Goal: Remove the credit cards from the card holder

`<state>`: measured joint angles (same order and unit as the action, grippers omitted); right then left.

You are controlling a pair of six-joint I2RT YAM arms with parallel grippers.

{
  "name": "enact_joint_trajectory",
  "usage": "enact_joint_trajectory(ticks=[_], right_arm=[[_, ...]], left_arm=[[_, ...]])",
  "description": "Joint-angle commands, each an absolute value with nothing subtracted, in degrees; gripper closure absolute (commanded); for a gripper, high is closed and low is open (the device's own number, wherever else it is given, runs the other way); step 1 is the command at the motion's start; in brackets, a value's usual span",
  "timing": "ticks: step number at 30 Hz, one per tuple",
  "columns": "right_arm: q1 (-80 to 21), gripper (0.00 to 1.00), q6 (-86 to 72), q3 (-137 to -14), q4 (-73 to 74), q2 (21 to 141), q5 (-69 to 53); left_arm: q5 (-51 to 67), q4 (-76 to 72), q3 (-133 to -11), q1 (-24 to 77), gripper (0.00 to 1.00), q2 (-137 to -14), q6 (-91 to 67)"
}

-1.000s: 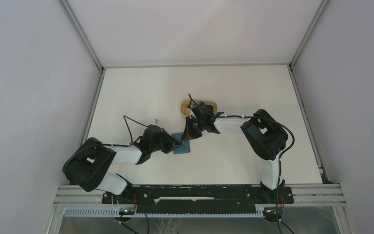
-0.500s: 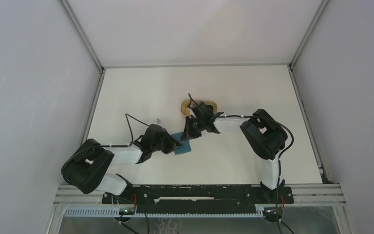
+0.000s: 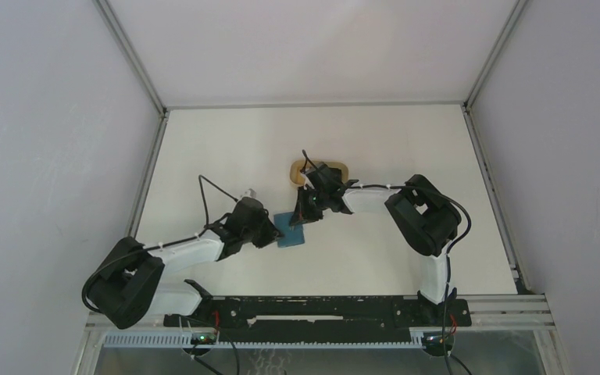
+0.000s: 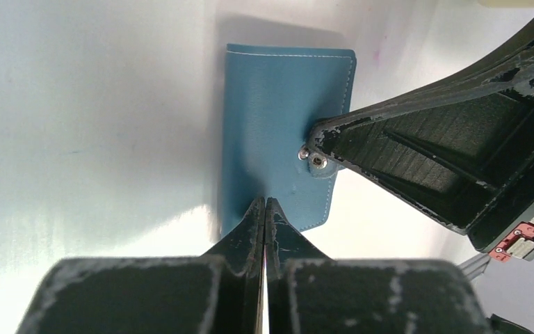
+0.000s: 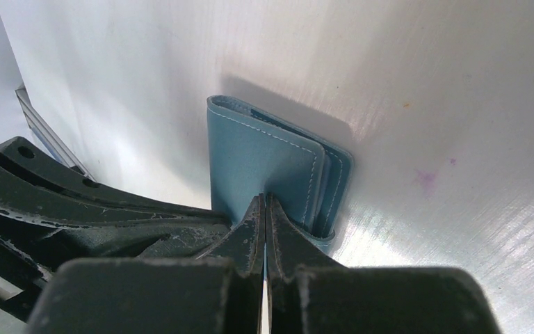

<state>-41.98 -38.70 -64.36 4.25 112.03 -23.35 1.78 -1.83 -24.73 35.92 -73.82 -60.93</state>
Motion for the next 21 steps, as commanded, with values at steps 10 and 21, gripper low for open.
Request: enact_joint_trajectory(ticks=[10,21], right_arm=[[-41.75,0.81,-36.92,-65.07,8.22,110.31,-17.53],[-41.71,1.0,-34.62,-68.76,13.3,109.67,-13.47]], left_arm=[[-5.67,5.36,-27.3,38.89,1.0,-78.9,-56.59],[-6.24,5.36,-27.86,40.2,1.0,-81.93,-56.78]])
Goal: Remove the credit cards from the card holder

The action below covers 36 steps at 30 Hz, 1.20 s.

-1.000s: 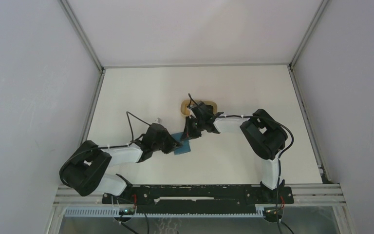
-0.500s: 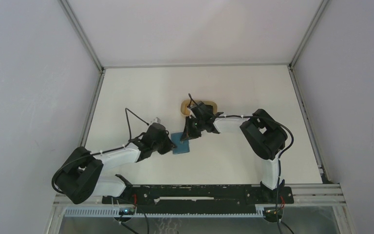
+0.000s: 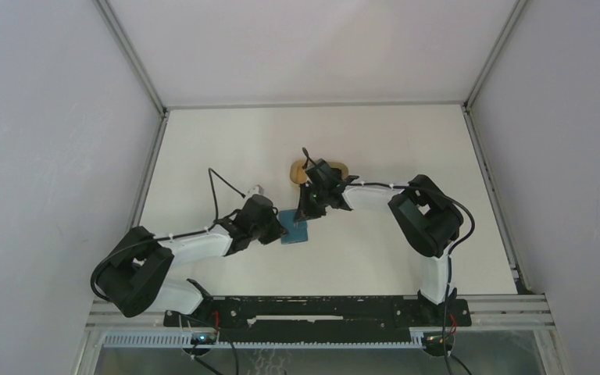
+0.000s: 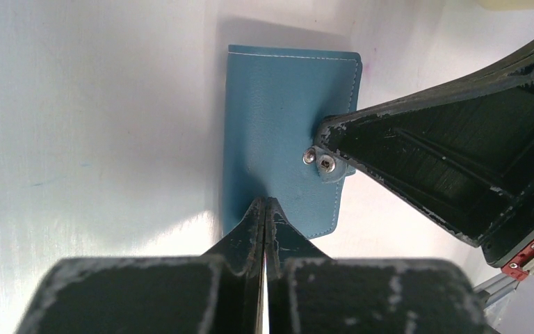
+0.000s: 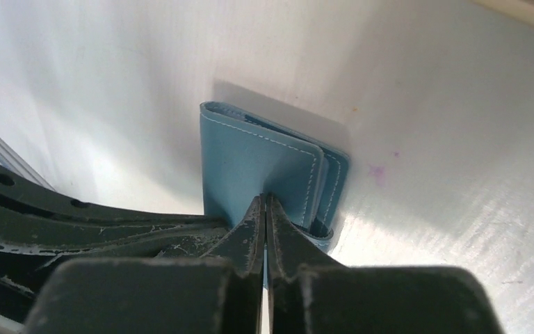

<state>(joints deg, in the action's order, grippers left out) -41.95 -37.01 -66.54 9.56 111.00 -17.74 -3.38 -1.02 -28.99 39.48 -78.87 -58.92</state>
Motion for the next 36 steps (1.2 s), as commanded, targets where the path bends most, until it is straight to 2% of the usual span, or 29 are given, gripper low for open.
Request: enact_joint_trajectory(ticks=[1,20,31,33,36], right_arm=[[-41.67,1.0,-34.56,-69.01,13.66,109.81,-13.33],[-44.94,1.0,-31.73,-73.57,19.06,109.71,-4.08],[-47.16,0.99,-31.83,-74.08,18.43,110.3,-3.7],[-47.26,0.93,-31.89,-74.07,18.12,110.43,-4.14],[-47.28,0.76,-31.82,-74.04,17.9,109.94,-4.31]], left_arm=[[-6.2,5.31,-27.86,40.19,1.0,-81.98,-56.74],[-5.27,5.05,-29.18,41.12,1.0,-84.76,-56.43],[-4.76,4.58,-29.53,41.16,1.0,-86.15,-56.51],[-4.62,4.42,-29.53,41.16,1.0,-86.37,-56.6],[-4.51,4.3,-29.44,41.18,1.0,-86.54,-56.6]])
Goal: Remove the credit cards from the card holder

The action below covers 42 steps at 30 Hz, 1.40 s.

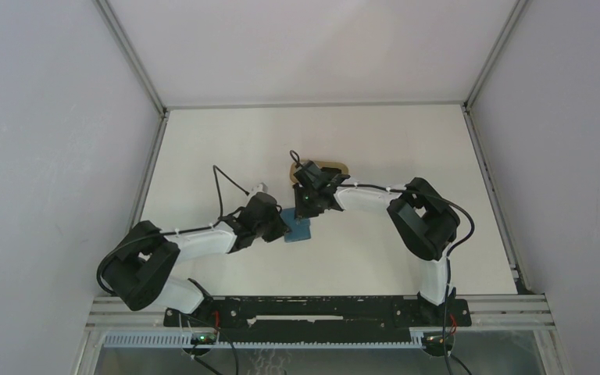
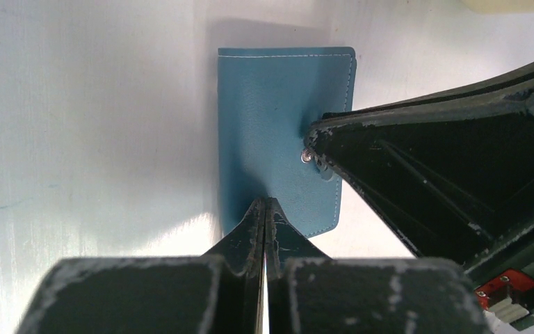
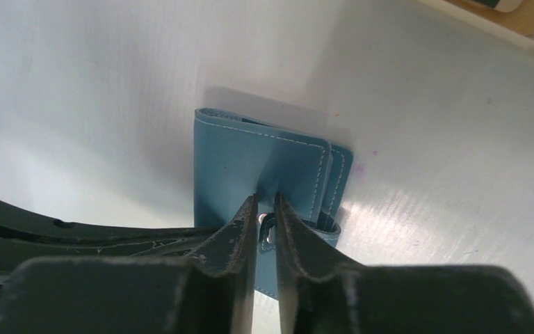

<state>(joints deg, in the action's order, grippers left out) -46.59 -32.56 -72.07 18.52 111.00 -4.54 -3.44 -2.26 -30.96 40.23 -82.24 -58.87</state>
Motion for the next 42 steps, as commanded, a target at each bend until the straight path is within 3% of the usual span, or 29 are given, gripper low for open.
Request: enact_joint_trajectory(ticks=[1,4,9,22,42], right_arm=[[-47.3,0.72,-31.7,-74.08,17.85,109.62,-4.31],[-47.28,0.65,-31.47,-74.06,17.98,108.55,-4.31],[-47.56,0.63,-31.19,-74.05,18.96,107.53,-3.38],[-48.93,0.78,-29.44,-74.07,22.1,105.22,0.0],[-50.55,0.8,-27.61,-74.07,23.27,105.21,3.48]], left_arm=[[-4.52,4.26,-29.44,41.2,1.0,-86.66,-56.6],[-4.49,4.22,-29.44,41.16,1.0,-86.82,-56.69],[-4.25,3.88,-29.37,41.15,1.0,-87.3,-56.77],[-4.04,3.61,-29.09,41.14,1.0,-87.69,-56.86],[-3.6,3.52,-29.0,41.14,1.0,-88.2,-56.87]])
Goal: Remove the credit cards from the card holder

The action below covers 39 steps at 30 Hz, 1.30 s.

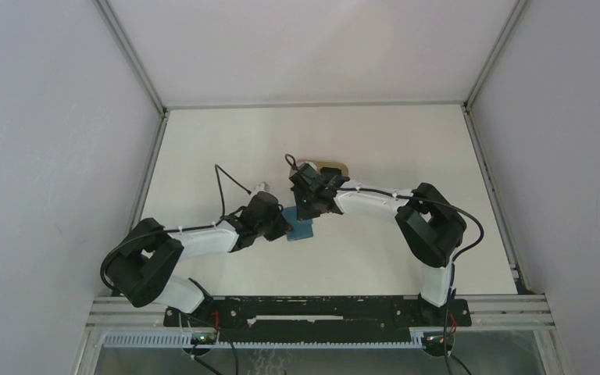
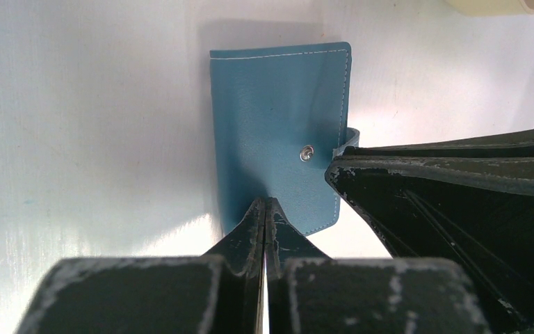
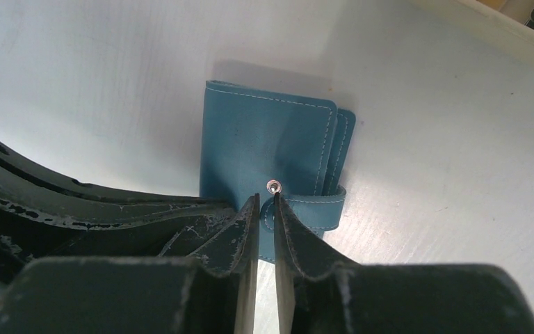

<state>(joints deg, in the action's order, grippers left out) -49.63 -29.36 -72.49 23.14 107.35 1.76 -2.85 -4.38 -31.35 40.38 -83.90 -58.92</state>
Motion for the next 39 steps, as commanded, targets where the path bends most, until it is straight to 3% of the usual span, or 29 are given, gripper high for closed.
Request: enact_joint_trajectory(ticks=[1,8,11,13,38,39], right_arm=[[-50.67,0.8,-27.47,-74.07,23.25,105.21,3.63],[-51.02,0.83,-26.91,-74.09,23.21,105.64,4.14],[-51.07,0.89,-26.66,-74.01,23.37,105.52,4.43],[-51.11,1.0,-26.63,-74.09,23.42,105.26,4.61],[-50.71,1.0,-26.34,-77.26,19.85,108.09,2.96],[-50.65,0.9,-26.25,-77.16,20.05,107.2,3.47]], left_arm=[[-3.54,3.44,-28.94,41.22,1.0,-88.25,-56.84],[-3.38,3.34,-28.92,41.13,1.0,-88.34,-56.87],[-3.34,3.34,-29.0,41.17,1.0,-88.5,-56.82],[-3.34,3.33,-28.97,41.14,1.0,-88.51,-56.86],[-2.98,2.99,-28.83,41.16,1.0,-89.12,-56.87],[-2.93,2.93,-28.87,41.14,1.0,-89.24,-56.81]])
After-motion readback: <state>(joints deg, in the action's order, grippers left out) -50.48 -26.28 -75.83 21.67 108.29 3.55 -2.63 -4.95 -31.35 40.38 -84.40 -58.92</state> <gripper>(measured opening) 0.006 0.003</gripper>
